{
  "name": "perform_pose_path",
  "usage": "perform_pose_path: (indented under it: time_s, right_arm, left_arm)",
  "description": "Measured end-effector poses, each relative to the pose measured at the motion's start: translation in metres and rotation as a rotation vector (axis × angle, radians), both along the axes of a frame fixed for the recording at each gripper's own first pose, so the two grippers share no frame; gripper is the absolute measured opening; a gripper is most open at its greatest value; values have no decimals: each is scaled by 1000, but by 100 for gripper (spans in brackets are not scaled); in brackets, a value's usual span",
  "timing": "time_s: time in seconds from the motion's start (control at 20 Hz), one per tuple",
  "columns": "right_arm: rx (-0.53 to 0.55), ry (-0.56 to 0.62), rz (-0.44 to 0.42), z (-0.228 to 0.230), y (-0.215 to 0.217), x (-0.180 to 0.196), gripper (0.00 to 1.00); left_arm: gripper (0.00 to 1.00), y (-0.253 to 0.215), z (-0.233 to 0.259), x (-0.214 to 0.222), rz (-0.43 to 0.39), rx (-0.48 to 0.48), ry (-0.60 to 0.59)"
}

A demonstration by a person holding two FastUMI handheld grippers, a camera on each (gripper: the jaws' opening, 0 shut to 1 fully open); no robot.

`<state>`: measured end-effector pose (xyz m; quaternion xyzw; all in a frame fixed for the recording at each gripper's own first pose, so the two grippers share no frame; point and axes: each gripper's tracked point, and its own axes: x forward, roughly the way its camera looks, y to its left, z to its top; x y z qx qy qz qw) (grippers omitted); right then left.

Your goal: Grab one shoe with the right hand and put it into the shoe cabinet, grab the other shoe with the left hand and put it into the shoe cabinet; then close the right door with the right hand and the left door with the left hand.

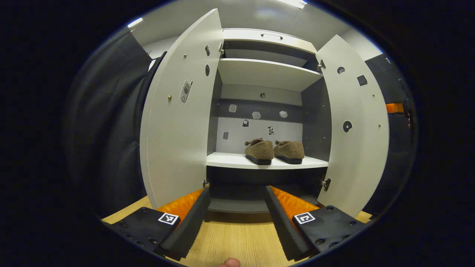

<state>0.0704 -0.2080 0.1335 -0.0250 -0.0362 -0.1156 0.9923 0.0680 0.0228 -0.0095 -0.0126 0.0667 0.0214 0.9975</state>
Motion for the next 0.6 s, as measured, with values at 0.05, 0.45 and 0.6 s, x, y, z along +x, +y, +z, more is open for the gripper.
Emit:
perform_pose_path:
  time_s: [0.05,0.45,0.6]
  right_arm:
    - [-12,-4,-8,1,-1,3,94]
    - [47,-6,6,-3,13,5,89]
    - [50,8,46,-3,37,4,88]
  left_arm:
    - [97,1,0,1,2,-1,0]
    - [97,2,1,8,-9,-10,-6]
    - [95,1,0,8,-20,-10,-4]
